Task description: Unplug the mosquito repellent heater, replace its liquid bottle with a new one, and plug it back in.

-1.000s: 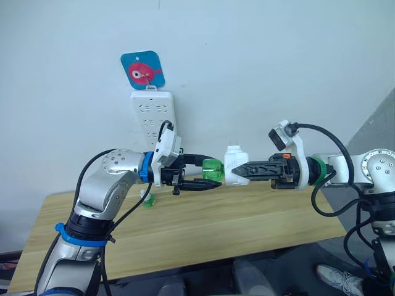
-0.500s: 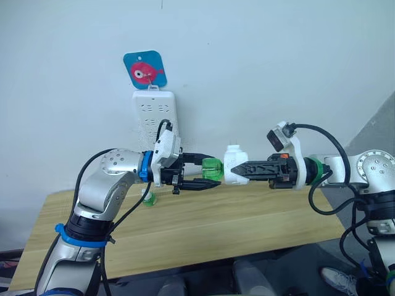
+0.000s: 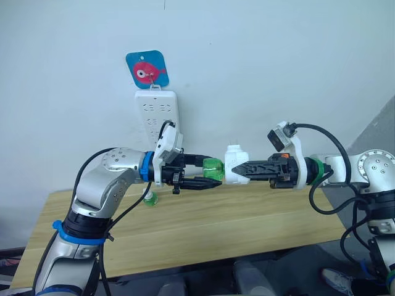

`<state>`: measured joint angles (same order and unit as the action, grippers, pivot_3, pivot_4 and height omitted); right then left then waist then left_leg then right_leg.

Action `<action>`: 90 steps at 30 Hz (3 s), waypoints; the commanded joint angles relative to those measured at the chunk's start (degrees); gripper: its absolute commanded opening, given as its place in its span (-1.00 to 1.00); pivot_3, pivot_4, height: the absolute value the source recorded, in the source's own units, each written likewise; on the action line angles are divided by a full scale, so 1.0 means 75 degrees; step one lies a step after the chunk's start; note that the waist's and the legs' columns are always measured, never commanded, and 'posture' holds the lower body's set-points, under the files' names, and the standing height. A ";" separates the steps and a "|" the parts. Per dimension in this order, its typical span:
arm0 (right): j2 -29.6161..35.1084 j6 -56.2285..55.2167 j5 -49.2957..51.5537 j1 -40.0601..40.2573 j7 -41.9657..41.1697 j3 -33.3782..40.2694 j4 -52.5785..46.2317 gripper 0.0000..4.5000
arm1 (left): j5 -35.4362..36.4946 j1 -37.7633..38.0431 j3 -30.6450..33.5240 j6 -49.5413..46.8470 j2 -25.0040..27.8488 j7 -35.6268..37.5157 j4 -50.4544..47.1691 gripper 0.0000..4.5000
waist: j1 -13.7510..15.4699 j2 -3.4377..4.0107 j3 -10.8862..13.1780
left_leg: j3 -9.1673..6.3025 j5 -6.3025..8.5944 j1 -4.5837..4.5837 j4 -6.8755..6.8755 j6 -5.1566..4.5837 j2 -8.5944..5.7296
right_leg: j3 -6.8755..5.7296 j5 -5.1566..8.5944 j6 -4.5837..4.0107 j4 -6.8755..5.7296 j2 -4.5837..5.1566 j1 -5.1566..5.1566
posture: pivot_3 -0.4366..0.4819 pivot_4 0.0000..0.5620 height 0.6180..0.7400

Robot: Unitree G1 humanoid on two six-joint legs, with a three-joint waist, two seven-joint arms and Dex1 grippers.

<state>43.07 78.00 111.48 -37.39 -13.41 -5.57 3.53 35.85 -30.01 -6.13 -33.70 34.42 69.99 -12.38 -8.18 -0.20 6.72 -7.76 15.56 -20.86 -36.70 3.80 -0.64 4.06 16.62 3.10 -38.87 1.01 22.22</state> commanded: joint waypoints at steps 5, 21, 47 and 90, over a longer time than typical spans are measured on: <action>-0.0014 -0.0082 0.0202 -0.0343 0.0009 0.0135 -0.0446 0.37 | 0.0695 -0.0393 0.0177 -0.1693 0.0391 -0.0166 0.0219 -0.01 | -0.0008 0.0000 0.0000 | 0.0000 0.0000 0.0000 0.0000 0.0000 0.0001 | 0.0001 0.0000 0.0000 0.0000 -0.0001 0.0002 | -0.40 -0.72 1.00; 0.0148 0.0070 0.0202 -0.0370 -0.0191 0.0111 -0.0360 0.37 | 0.0119 -0.0644 0.0019 -0.0723 0.0760 0.0284 0.0508 0.59 | -0.0017 0.0005 0.0006 | 0.0008 0.0003 -0.0001 0.0003 -0.0003 0.0014 | 0.0002 -0.0001 -0.0003 0.0003 -0.0011 0.0009 | -0.40 -0.72 1.00; 0.0021 -0.0059 0.0202 0.0040 0.0200 0.0269 -0.0229 0.37 | -0.2669 0.0896 0.0336 1.0087 -0.0922 -0.0118 0.1964 0.85 | 0.0033 0.0004 0.0007 | 0.0020 0.0005 -0.0010 -0.0030 -0.0007 0.0019 | 0.0008 -0.0039 -0.0018 0.0016 -0.0009 -0.0002 | -0.40 -0.77 1.00; 0.0525 0.0086 0.0202 -0.0508 -0.0092 -0.0164 -0.0558 0.37 | 0.2316 0.0266 -0.0481 -0.2124 0.1842 -0.1532 -0.0344 0.15 | -0.0116 -0.0026 0.0122 | 0.0010 0.0007 -0.0008 -0.0019 -0.0011 0.0035 | 0.0001 -0.0024 -0.0007 0.0009 -0.0039 0.0007 | -0.40 -0.69 1.00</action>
<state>46.11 79.72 111.47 -39.37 -12.38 -9.23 -0.21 57.32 -29.32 -10.68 -49.94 47.02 58.77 -15.99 -9.05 -0.39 7.64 -7.68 15.61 -20.92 -36.83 3.72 -0.37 4.07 16.45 3.04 -38.80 0.71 22.28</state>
